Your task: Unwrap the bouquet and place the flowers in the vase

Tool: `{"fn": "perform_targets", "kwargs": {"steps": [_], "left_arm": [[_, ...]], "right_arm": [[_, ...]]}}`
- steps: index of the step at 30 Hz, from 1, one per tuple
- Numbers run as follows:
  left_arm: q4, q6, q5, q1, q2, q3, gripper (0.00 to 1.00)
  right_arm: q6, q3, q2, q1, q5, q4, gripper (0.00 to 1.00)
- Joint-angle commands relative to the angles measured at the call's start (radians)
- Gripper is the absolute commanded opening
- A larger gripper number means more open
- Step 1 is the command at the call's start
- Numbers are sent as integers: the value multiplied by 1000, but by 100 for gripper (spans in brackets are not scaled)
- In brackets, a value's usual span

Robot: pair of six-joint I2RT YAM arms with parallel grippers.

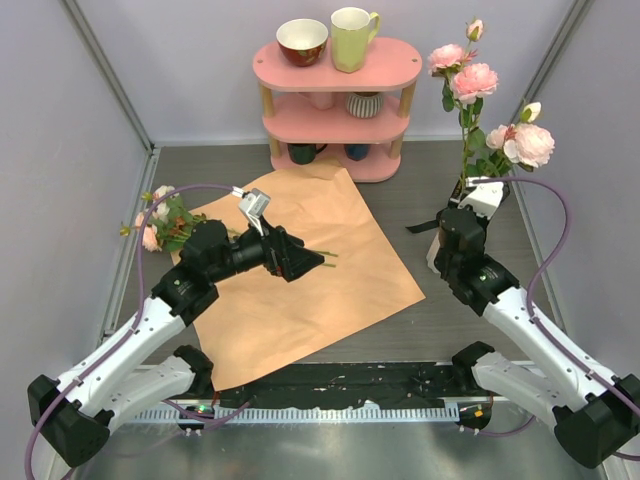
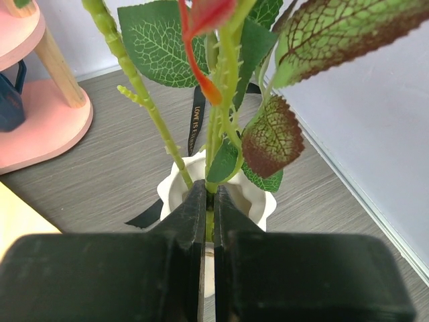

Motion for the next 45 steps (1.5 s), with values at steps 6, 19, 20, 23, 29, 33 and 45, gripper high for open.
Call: {"fn": "perform_targets", "kwargs": {"steps": [6,19,20,23,29,33,45], "left_arm": [[42,1,17,-5,0,5,97],[42,1,14,-5,12,6,97],[40,1,8,-5,12,8,97],[31,4,-2,-5,14,8,97],[22,9,-25,-5,24,6,97],[22,7,-45,-5,40,11,97],[-222,-169,-553,91,50,19,99]], "right_arm": [[50,28,-53,-3,17,8,13],[94,92,-102,-3,-60,-132,40],[100,98,-104,-3,-68,-144,47],[114,127,-125,-2,-115,-202,54],[156,201,-171,-3,-207,-376,62],[172,288,-205,-3,-278,-477,68],[91,333,-239,-3,-1013,-442,69]]}}
